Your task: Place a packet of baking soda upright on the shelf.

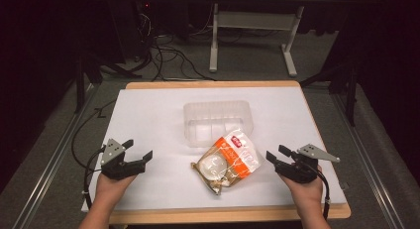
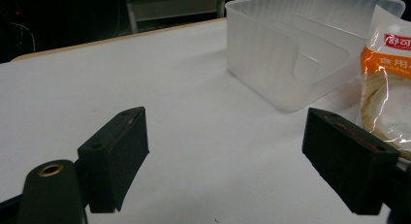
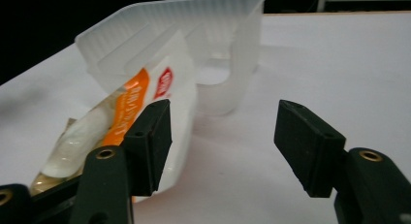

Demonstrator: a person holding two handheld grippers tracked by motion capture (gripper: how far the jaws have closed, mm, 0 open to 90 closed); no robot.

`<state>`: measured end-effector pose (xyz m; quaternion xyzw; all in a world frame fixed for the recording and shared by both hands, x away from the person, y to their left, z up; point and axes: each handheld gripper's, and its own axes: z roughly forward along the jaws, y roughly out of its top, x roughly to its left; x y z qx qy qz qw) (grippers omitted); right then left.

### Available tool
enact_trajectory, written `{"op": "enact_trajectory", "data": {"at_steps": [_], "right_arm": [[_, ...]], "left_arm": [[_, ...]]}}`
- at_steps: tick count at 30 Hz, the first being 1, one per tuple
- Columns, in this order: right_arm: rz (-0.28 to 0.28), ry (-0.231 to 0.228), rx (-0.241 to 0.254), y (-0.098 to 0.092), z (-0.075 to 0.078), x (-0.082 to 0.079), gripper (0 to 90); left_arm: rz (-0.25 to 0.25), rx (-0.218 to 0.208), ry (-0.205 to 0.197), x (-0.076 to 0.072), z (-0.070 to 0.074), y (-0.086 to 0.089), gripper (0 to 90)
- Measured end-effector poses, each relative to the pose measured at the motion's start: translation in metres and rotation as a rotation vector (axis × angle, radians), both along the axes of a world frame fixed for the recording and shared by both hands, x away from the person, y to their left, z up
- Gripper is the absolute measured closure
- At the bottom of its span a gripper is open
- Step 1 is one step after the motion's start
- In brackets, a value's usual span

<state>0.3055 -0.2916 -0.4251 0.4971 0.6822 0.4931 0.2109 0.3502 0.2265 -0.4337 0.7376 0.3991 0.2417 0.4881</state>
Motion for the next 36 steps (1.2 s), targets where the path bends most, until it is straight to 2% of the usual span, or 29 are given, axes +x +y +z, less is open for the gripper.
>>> {"op": "enact_trajectory", "data": {"at_steps": [1,2,3,5,8,9,13,14,17,24,31,36], "right_arm": [[0.000,0.000,0.000,0.000,0.000,0.000,38.0],[0.024,0.015,0.005,0.009,-0.002,0.003,35.1],[0.024,0.015,0.005,0.009,-0.002,0.003,35.1],[0.045,0.040,0.000,0.021,-0.007,0.007,32.3],[0.057,0.065,0.001,0.028,-0.013,0.012,31.8],[0.071,0.091,0.000,0.033,-0.018,0.015,36.6],[0.089,0.114,-0.009,0.039,-0.023,0.018,43.1],[0.110,0.126,0.002,0.041,-0.026,0.018,49.8],[0.123,0.112,-0.004,0.045,-0.026,0.016,55.6],[0.121,0.099,0.032,0.040,-0.023,0.014,68.5],[0.126,0.079,0.042,0.040,-0.020,0.012,75.7],[0.146,0.057,0.047,0.044,-0.016,0.009,87.6]], "left_arm": [[0.000,0.000,0.000,0.000,0.000,0.000,17.3],[0.000,0.001,0.000,0.000,0.000,0.000,17.3],[0.000,0.001,0.000,0.000,0.000,0.000,17.3],[-0.001,0.002,0.000,0.000,0.000,0.000,17.3],[0.003,0.008,-0.002,0.000,0.000,0.000,17.3],[0.003,0.009,-0.001,0.000,0.000,0.000,17.3],[0.002,0.011,-0.001,0.000,0.000,-0.001,17.3],[-0.003,0.008,0.002,0.001,-0.001,-0.001,17.3],[-0.003,0.008,0.003,0.001,-0.001,-0.001,17.3],[-0.010,0.021,0.003,0.000,-0.001,-0.003,17.3],[-0.010,0.020,0.003,0.001,-0.001,-0.003,17.3],[-0.012,0.022,0.004,0.000,-0.001,-0.003,17.3]]}}
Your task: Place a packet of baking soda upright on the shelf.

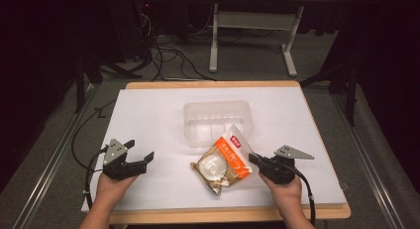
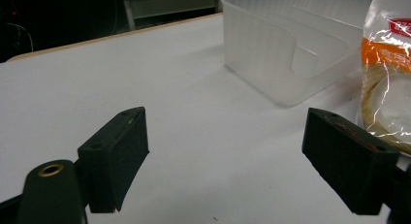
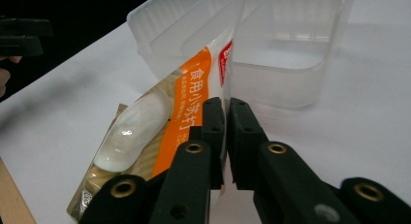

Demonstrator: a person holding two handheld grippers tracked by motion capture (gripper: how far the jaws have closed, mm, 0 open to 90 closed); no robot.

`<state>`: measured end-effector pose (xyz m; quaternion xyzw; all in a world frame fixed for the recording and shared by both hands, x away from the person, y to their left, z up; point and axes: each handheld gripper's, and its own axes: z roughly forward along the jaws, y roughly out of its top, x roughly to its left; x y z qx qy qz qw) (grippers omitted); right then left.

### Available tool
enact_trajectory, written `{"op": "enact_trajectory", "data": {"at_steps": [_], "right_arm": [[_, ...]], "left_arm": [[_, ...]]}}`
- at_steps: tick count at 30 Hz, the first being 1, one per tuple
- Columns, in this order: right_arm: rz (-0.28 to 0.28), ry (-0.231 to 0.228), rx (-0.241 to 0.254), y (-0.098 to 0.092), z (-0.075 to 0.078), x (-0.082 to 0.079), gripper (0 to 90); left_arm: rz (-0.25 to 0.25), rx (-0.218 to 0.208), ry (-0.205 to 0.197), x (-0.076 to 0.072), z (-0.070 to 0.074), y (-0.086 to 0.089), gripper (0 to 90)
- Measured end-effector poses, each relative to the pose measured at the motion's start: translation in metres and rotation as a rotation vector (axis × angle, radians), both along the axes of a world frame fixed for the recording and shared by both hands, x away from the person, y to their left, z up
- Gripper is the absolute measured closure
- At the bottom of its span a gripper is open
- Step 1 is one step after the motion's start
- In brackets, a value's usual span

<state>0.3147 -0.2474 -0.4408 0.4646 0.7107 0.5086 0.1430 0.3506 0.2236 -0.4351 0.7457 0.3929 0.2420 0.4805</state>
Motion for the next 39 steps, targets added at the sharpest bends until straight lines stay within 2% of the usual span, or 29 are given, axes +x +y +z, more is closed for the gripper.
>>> {"op": "enact_trajectory", "data": {"at_steps": [7,9,16,18,19,27,30,39], "right_arm": [[0.009,-0.035,-0.014,0.005,0.007,-0.004,90.0],[0.017,-0.051,0.004,0.006,0.012,-0.006,90.0],[0.053,-0.105,0.018,0.015,0.025,-0.014,90.0],[0.056,-0.113,0.013,0.017,0.026,-0.015,90.0],[0.065,-0.135,0.007,0.019,0.030,-0.017,90.0],[0.078,-0.186,0.027,0.018,0.045,-0.024,90.0],[0.075,-0.215,0.027,0.017,0.051,-0.027,90.0],[0.031,-0.246,0.025,0.005,0.060,-0.028,90.0]], "left_arm": [[0.000,0.000,0.000,0.000,0.000,0.000,17.3],[0.001,-0.002,0.000,0.000,0.000,0.000,17.3],[0.002,-0.001,-0.001,0.000,0.000,0.000,17.3],[0.002,-0.001,-0.001,0.000,0.000,0.000,17.3],[0.000,0.000,-0.001,0.000,0.000,0.000,17.3],[0.001,0.000,-0.001,0.000,0.000,0.000,17.3],[0.002,-0.001,-0.002,0.000,0.000,0.000,17.3],[0.001,-0.002,-0.001,0.001,0.000,0.000,17.3]]}}
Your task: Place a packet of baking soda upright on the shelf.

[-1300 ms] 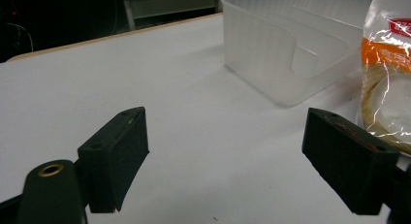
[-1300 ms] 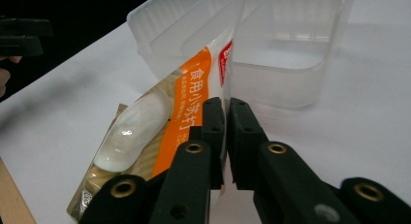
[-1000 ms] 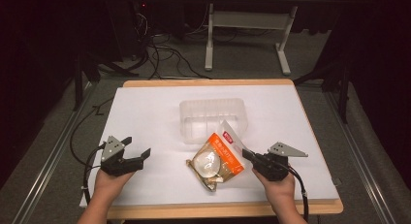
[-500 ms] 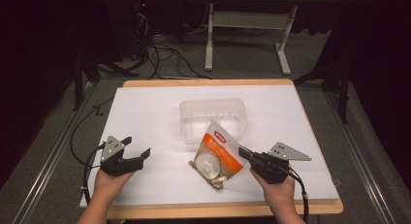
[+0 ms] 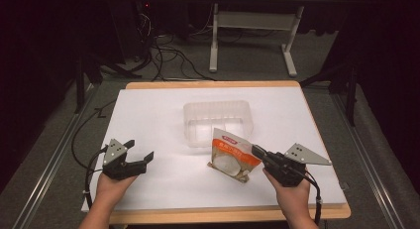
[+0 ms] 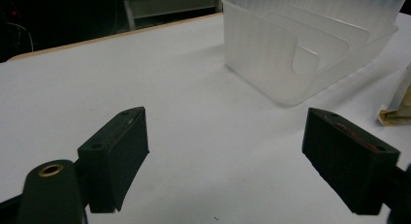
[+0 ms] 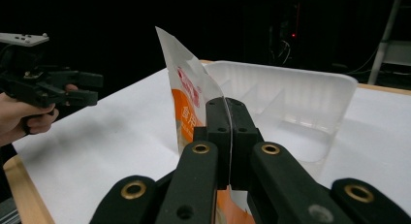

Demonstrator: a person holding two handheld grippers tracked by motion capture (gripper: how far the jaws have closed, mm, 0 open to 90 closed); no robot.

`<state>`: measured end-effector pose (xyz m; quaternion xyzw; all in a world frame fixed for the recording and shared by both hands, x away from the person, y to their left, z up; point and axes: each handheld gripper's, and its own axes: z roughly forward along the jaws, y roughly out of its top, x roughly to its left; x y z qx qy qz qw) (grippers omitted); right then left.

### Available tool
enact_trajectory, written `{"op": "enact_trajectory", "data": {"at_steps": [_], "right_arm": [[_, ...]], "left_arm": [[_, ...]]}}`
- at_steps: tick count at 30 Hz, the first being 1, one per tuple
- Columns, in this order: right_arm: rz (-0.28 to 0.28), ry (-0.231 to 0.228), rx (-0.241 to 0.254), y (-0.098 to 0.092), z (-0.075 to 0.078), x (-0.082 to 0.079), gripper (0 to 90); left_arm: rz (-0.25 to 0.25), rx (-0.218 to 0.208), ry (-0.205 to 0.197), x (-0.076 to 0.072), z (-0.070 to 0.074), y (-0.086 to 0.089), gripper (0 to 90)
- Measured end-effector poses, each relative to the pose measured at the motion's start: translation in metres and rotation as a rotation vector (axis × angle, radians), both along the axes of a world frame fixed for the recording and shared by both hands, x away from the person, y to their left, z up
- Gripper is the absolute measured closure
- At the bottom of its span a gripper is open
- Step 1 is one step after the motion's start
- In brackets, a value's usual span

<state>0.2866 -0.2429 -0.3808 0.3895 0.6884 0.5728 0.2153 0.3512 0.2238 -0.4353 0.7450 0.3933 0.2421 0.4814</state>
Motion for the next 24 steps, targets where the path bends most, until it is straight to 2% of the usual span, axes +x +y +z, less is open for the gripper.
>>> {"op": "enact_trajectory", "data": {"at_steps": [10,11,13,14,17,24], "right_arm": [[-0.085,-0.024,0.002,-0.021,0.006,-0.001,90.0],[-0.119,-0.030,0.002,-0.027,0.007,-0.002,90.0],[-0.131,-0.031,0.002,-0.029,0.007,-0.002,90.0],[-0.160,-0.033,0.008,-0.035,0.007,-0.003,90.0],[-0.198,-0.042,-0.002,-0.042,0.006,-0.005,90.0],[-0.210,-0.033,-0.014,-0.049,0.000,-0.011,90.0]], "left_arm": [[0.001,-0.001,-0.001,0.000,0.000,0.001,17.3],[0.001,0.000,-0.001,0.000,0.000,0.001,17.3],[0.001,-0.001,-0.001,0.000,0.000,0.001,17.3],[0.001,-0.002,-0.001,0.000,0.000,0.001,17.3],[0.001,-0.003,-0.002,0.000,0.001,0.001,17.3],[0.002,-0.008,-0.006,0.000,0.001,0.002,17.3]]}}
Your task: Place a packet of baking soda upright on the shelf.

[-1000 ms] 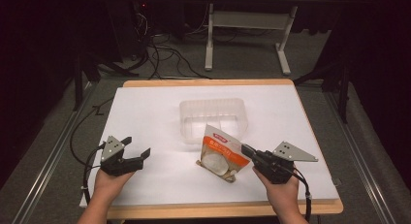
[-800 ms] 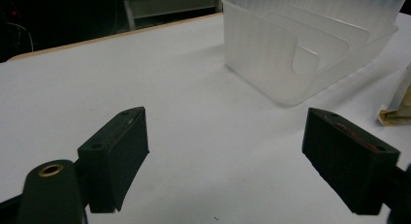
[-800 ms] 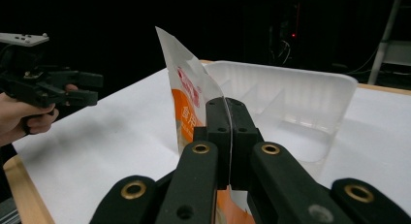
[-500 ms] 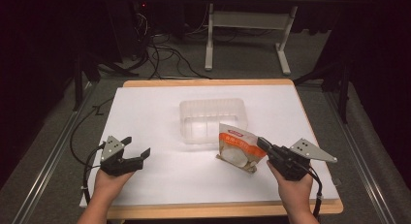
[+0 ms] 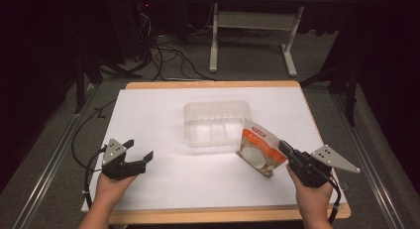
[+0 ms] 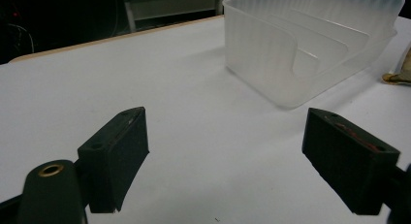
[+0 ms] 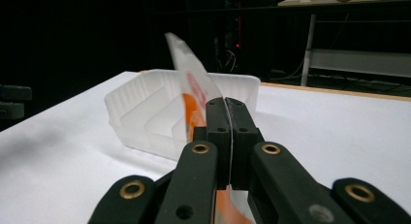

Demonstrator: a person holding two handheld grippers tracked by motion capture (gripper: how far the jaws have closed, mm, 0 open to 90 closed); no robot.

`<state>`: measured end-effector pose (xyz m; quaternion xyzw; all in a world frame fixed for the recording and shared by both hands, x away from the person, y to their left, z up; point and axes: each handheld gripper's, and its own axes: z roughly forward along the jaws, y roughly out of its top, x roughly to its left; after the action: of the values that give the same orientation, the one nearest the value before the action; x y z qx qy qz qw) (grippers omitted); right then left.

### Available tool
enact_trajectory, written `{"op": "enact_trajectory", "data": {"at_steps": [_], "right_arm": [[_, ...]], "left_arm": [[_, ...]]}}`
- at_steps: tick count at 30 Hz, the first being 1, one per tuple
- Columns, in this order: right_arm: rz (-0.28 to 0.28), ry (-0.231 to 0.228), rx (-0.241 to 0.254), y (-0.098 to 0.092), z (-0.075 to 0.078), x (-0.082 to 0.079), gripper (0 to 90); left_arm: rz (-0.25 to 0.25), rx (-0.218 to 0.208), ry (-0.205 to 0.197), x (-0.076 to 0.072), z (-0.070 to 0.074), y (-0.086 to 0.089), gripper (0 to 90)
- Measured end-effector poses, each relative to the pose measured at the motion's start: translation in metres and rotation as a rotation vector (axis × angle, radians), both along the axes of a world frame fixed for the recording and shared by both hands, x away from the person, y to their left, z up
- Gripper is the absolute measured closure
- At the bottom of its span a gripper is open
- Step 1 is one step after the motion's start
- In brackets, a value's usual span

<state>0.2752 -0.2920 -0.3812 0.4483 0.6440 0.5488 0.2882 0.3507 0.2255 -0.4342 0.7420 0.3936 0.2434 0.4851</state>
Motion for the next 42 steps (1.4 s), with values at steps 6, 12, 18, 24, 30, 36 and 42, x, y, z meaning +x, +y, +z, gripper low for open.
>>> {"op": "enact_trajectory", "data": {"at_steps": [6,12,18,24,30,36,42], "right_arm": [[0.046,0.000,0.019,-0.005,-0.004,-0.005,85.5],[0.073,0.043,0.016,-0.005,-0.013,-0.002,77.4],[0.079,0.092,-0.009,0.000,-0.025,0.002,76.3],[0.070,0.114,0.018,-0.003,-0.027,0.006,90.0],[0.076,0.061,0.026,0.011,-0.017,0.004,90.0],[0.076,0.005,0.014,0.024,-0.004,0.004,90.0],[0.062,-0.012,0.005,0.023,0.001,0.007,90.0]], "left_arm": [[-0.001,0.000,0.001,0.000,0.000,0.000,17.3],[-0.002,-0.002,0.000,-0.001,0.001,0.001,17.3],[-0.003,-0.002,0.000,-0.001,0.001,0.001,17.3],[-0.003,-0.002,-0.001,-0.001,0.001,0.001,17.3],[-0.004,0.000,0.000,-0.001,0.001,0.000,17.3],[-0.002,0.001,0.002,-0.001,0.000,0.000,17.3],[-0.004,0.002,0.003,0.000,0.000,0.000,17.3]]}}
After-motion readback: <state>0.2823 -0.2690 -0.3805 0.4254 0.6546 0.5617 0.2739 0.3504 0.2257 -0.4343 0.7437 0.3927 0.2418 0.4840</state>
